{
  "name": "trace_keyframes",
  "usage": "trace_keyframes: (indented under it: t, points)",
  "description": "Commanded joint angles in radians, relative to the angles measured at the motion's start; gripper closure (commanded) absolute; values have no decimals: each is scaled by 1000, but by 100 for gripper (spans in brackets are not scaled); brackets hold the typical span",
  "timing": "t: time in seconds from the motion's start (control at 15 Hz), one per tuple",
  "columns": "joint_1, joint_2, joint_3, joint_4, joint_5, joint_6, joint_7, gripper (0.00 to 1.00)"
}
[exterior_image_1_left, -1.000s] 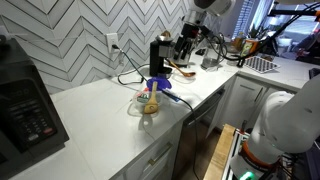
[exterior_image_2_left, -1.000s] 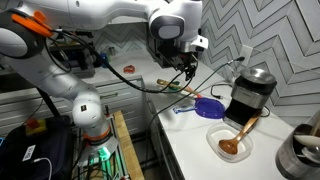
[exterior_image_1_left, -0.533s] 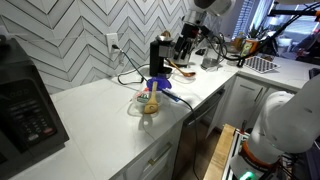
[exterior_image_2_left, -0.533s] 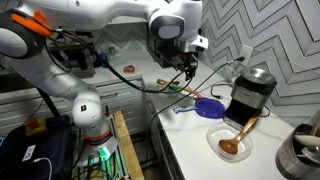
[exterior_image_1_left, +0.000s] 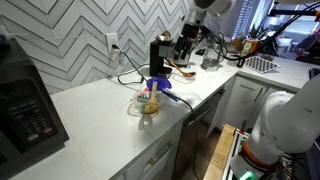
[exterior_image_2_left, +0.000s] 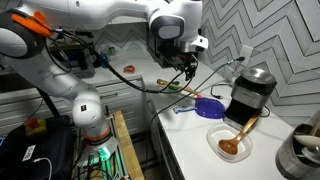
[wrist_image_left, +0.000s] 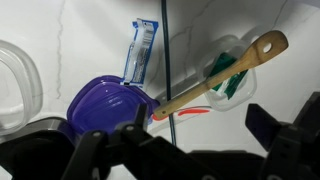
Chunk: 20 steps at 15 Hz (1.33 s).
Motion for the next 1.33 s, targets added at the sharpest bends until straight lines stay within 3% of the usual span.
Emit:
trace_keyframes:
  t: [0.0,1.27]
  points:
    - [-28,4,22,3,11,-4,-9,0]
    - [-28,4,22,3,11,-4,-9,0]
